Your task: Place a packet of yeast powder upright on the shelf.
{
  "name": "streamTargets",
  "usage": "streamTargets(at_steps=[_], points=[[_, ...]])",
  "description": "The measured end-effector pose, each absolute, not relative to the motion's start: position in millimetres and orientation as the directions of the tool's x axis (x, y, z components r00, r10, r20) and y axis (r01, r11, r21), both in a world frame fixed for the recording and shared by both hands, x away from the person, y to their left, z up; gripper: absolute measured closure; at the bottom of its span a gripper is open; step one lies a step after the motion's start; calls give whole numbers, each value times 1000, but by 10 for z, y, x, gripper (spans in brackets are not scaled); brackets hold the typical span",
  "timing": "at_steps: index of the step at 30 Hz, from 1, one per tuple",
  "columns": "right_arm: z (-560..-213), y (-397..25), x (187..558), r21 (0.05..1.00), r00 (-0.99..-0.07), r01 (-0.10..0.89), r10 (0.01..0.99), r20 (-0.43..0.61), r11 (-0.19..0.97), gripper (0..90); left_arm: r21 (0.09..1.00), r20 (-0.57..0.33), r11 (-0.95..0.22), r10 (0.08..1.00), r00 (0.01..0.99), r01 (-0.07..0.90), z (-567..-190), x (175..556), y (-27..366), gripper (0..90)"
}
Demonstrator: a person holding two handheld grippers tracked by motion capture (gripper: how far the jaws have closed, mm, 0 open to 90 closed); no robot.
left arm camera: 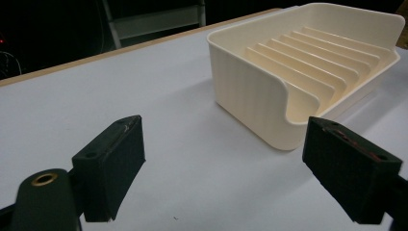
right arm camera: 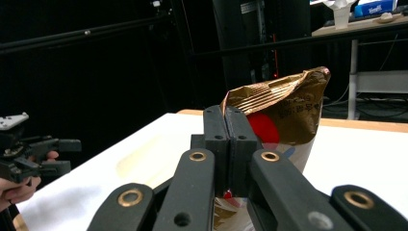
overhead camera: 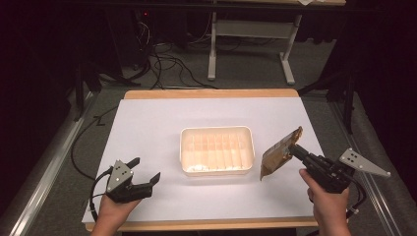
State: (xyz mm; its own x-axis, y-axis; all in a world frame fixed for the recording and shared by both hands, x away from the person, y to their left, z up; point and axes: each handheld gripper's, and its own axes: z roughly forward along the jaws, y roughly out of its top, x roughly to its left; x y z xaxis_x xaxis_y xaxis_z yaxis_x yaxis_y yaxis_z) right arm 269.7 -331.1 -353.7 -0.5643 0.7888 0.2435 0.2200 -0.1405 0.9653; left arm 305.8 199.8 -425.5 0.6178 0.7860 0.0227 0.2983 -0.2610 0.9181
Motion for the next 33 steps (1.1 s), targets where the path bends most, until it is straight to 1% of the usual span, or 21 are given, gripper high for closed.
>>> streamTargets(at_steps=[9, 21, 33], points=[[-3449, -3256, 2710, 971, -577, 194, 783, 230, -142, 900, 917, 17, -259, 785, 619, 303, -4257, 3058, 1994, 152], [-3095, -3167, 2706, 982, -602, 138, 777, 184, -126, 900, 920, 16, -254, 785, 619, 299, -4244, 3050, 2005, 152], [-2961, -2883, 2821, 985, -646, 128, 744, 169, -113, 900, 921, 21, -256, 786, 619, 295, -4236, 3039, 2010, 152]])
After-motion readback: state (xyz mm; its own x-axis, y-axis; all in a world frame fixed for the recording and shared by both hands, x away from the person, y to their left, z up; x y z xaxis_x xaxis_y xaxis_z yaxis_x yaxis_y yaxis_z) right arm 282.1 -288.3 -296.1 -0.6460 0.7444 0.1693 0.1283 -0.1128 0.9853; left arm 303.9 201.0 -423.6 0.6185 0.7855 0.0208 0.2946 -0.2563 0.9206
